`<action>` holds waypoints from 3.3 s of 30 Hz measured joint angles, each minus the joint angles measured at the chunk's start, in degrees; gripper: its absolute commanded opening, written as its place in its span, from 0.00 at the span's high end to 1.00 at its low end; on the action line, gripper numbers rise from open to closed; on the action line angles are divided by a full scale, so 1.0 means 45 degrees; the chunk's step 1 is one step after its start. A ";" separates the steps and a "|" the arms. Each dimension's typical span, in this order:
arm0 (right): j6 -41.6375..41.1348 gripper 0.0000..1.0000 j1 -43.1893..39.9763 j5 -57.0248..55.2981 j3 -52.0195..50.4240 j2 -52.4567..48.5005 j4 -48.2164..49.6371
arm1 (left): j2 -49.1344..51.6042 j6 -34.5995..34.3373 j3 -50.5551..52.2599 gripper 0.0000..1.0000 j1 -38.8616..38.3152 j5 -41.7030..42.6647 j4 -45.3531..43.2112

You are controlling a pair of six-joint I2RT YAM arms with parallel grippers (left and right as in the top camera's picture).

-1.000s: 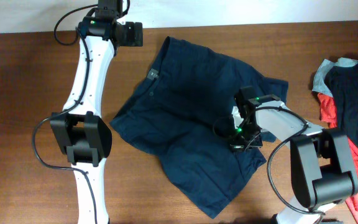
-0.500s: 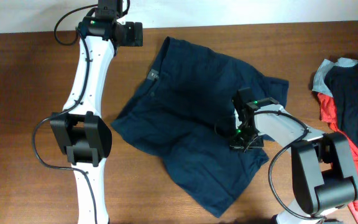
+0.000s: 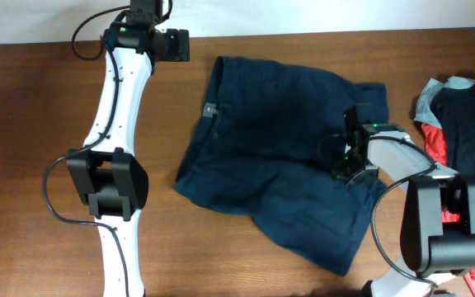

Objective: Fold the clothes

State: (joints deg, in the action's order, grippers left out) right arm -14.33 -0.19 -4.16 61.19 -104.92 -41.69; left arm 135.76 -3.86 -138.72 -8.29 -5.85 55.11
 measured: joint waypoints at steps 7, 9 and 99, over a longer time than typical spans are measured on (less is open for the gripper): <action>0.0437 0.95 -0.0248 -0.0413 0.1127 -0.0461 0.0078 | 0.0000 0.0000 0.0000 0.01 0.0000 0.0000 0.0005; 0.0486 0.95 -0.0248 -0.0359 0.1768 -0.0495 -0.0685 | 0.0000 0.0000 0.0000 0.01 0.0000 0.0000 0.0005; 0.0563 0.01 -0.0253 0.0461 0.6761 -0.0510 -0.7169 | 0.0000 0.0000 0.0005 0.01 0.0000 0.0000 0.0005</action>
State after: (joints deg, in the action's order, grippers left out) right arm -11.79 -1.32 -2.09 91.61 -107.22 -73.95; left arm 135.76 -3.86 -138.69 -8.29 -5.85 55.13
